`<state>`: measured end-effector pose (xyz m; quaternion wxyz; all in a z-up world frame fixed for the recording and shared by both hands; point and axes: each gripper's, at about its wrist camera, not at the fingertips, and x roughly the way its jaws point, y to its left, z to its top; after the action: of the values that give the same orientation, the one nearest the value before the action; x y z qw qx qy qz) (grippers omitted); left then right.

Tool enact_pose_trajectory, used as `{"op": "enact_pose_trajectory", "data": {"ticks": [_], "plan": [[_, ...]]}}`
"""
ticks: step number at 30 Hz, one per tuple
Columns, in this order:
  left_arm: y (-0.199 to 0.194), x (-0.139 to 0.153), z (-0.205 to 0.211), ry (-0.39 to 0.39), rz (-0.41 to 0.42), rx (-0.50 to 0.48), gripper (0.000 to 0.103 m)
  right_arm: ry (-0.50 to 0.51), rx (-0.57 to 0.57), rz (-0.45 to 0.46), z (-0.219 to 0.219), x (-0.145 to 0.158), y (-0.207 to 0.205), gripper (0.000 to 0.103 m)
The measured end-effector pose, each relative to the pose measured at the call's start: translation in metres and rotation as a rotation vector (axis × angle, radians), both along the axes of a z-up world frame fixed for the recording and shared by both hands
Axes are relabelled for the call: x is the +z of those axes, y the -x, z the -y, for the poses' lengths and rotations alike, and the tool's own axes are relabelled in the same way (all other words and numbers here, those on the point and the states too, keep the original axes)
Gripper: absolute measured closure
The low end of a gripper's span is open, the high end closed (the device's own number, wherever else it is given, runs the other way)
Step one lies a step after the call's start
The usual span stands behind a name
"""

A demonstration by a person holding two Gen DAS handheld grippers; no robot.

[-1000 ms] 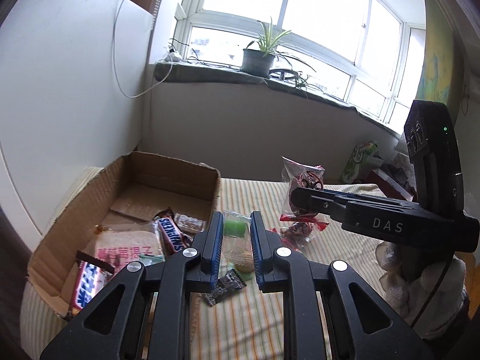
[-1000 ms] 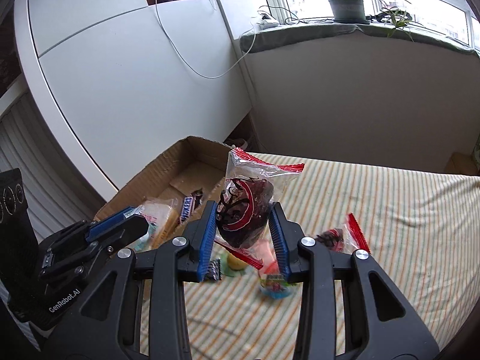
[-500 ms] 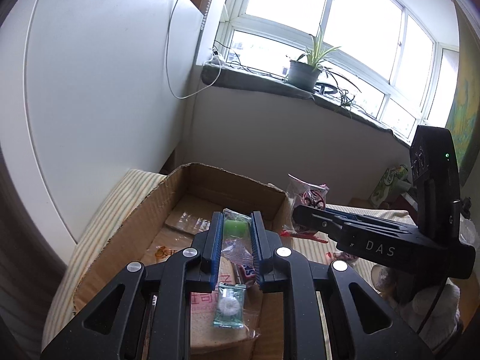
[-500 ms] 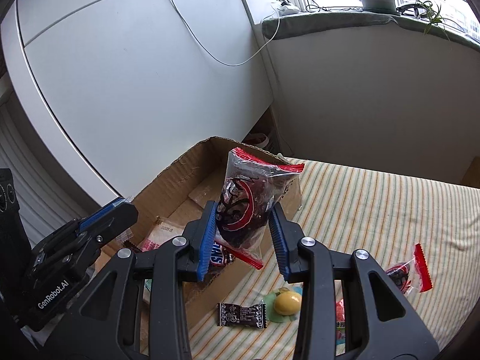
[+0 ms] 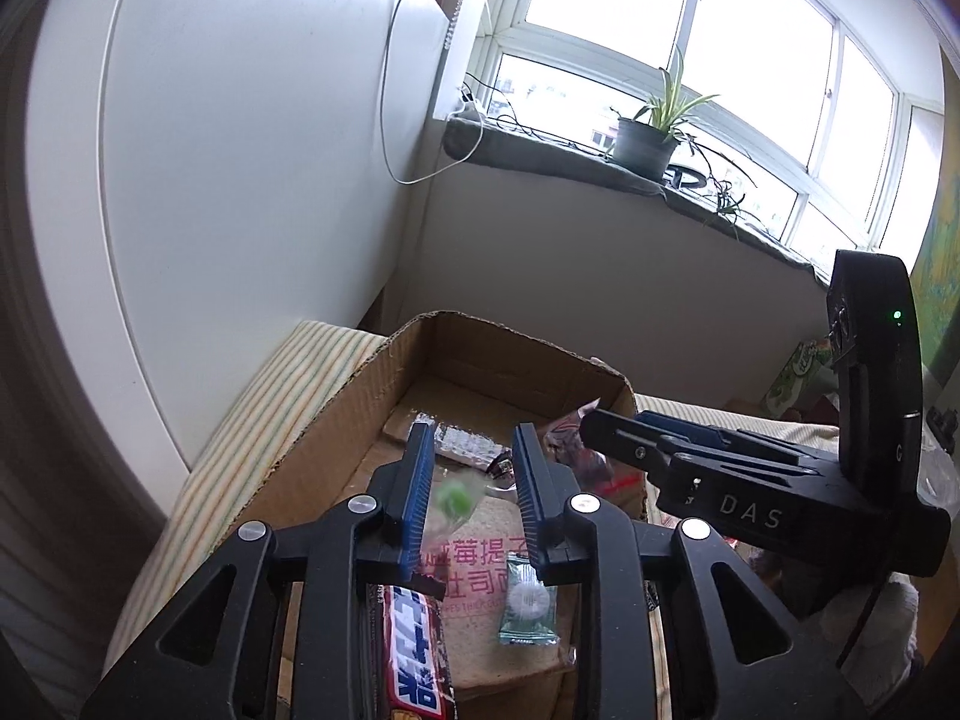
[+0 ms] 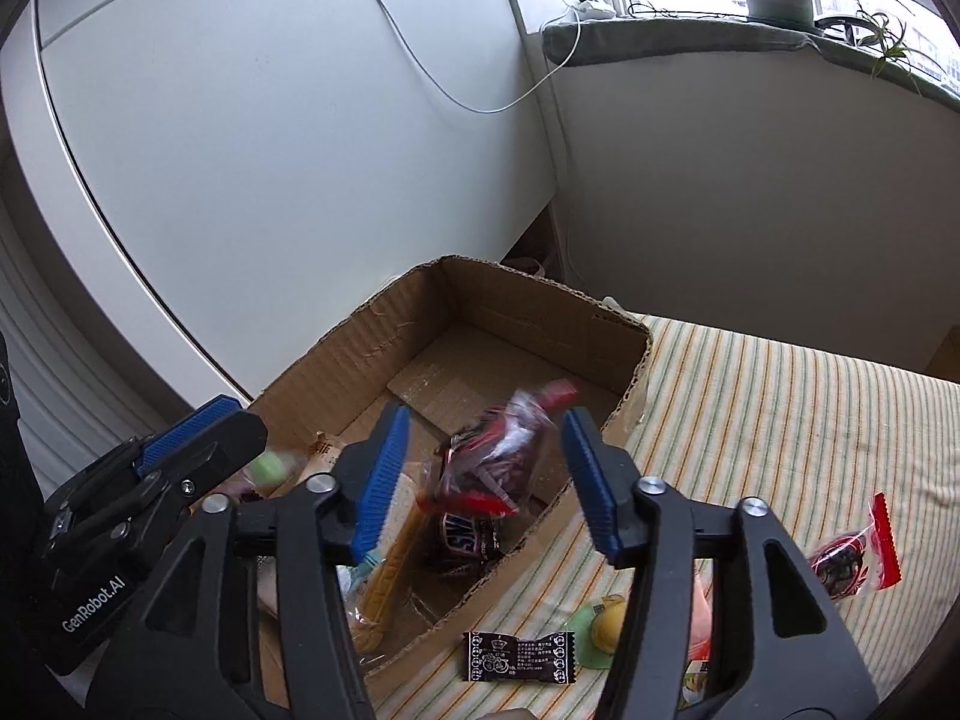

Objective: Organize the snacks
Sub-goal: 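Carry both held sweets into the box and open both tools, then withdraw both tools from the box toward the remaining sweets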

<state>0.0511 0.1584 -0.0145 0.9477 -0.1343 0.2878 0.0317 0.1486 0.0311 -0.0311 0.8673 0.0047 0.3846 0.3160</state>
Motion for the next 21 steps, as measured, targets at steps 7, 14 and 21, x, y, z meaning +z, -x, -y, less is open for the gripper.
{"op": "enact_pose_trajectory", "data": {"ticks": [7,14,21], "plan": [[0.008,0.004,-0.003,0.018,0.024,0.011,0.070,-0.029,-0.014,0.017,0.019,0.013,0.007,0.040],[0.013,0.009,0.012,0.010,0.042,-0.027,0.070,-0.019,-0.032,0.060,0.049,0.030,0.022,0.040],[0.013,0.013,0.036,0.013,0.054,-0.102,0.070,-0.010,-0.098,0.071,0.096,0.039,0.022,0.040]]}}
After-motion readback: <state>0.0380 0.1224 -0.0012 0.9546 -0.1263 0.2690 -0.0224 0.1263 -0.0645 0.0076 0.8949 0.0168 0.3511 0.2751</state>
